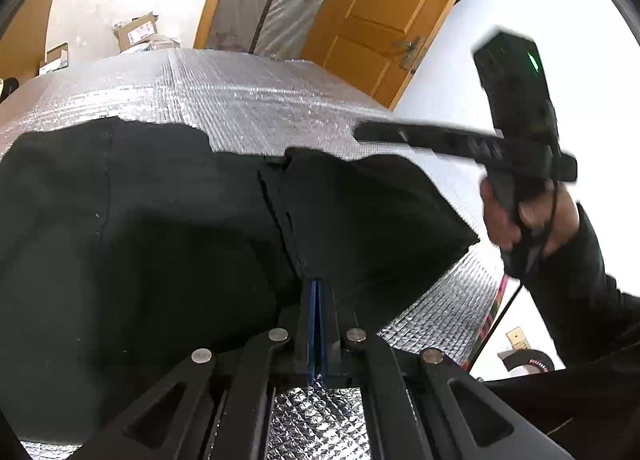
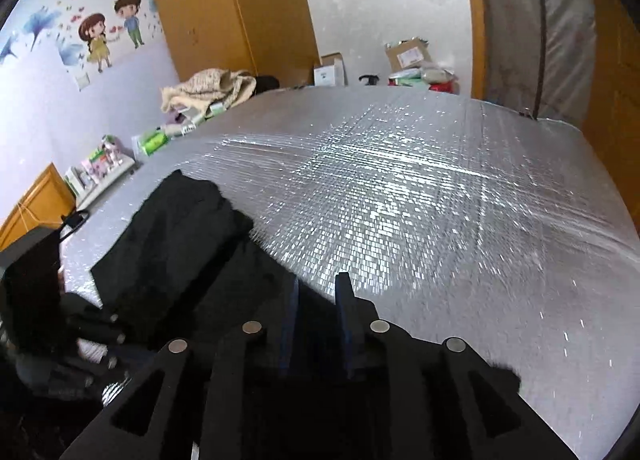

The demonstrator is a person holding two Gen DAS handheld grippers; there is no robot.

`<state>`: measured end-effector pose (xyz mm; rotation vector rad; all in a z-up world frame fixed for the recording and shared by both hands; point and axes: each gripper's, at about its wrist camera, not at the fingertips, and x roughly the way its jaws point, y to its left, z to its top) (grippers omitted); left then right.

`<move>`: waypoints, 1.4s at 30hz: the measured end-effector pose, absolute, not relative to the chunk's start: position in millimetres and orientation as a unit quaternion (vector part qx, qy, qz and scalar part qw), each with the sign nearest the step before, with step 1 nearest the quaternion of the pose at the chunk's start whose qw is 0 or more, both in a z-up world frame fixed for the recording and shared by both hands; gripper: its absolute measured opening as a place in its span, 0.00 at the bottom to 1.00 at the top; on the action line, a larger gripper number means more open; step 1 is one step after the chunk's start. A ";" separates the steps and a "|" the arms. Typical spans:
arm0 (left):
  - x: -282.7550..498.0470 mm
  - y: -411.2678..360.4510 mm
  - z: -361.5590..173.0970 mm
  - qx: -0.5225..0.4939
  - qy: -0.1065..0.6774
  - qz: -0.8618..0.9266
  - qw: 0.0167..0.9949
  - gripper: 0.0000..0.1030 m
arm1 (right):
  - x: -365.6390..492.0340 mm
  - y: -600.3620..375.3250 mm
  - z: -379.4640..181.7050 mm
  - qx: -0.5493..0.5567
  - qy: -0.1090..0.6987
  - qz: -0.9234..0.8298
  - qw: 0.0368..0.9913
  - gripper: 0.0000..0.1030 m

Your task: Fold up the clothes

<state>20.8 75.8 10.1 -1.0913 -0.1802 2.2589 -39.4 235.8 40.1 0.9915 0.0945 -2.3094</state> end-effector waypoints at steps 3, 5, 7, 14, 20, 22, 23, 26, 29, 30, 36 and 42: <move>20.8 70.5 19.9 -0.399 -0.080 0.861 0.305 0.01 | -17.4 246.0 38.4 0.373 0.021 -0.874 0.311 0.20; 20.5 69.5 24.9 -0.391 -0.084 0.864 0.306 0.01 | -2.2 253.6 34.5 0.374 0.009 -0.873 0.314 0.20; 19.2 71.9 27.9 -0.389 -0.084 0.864 0.308 0.01 | 10.3 261.2 29.2 0.376 -0.004 -0.871 0.317 0.20; 11.0 95.0 16.4 -0.424 -0.048 0.851 0.307 0.01 | 21.4 295.5 21.5 0.373 -0.063 -0.885 0.272 0.20; 17.7 91.2 5.0 -0.435 -0.052 0.844 0.308 0.01 | 5.3 300.9 23.5 0.373 -0.039 -0.892 0.253 0.20; 19.9 88.5 4.1 -0.436 -0.053 0.844 0.307 0.01 | -5.6 299.7 23.1 0.377 -0.021 -0.891 0.251 0.21; 21.0 87.2 3.7 -0.436 -0.054 0.844 0.307 0.01 | -11.1 299.2 22.9 0.379 -0.011 -0.891 0.250 0.24; 22.3 88.5 8.4 -0.432 -0.048 0.848 0.303 0.01 | -27.3 296.8 21.8 0.385 0.017 -0.889 0.248 0.24; 21.0 94.7 11.3 -0.426 -0.046 0.851 0.304 0.01 | -35.7 285.5 10.6 0.407 0.051 -0.872 0.267 0.27; 19.6 95.5 9.5 -0.429 -0.045 0.850 0.304 0.01 | -38.0 282.2 5.5 0.415 0.064 -0.866 0.271 0.29; 16.0 95.9 2.6 -0.436 -0.034 0.846 0.306 0.02 | -41.3 285.0 3.2 0.411 0.069 -0.872 0.256 0.08; 18.6 94.5 2.0 -0.436 -0.036 0.845 0.307 0.02 | -52.0 297.1 8.1 0.402 0.026 -0.884 0.238 0.05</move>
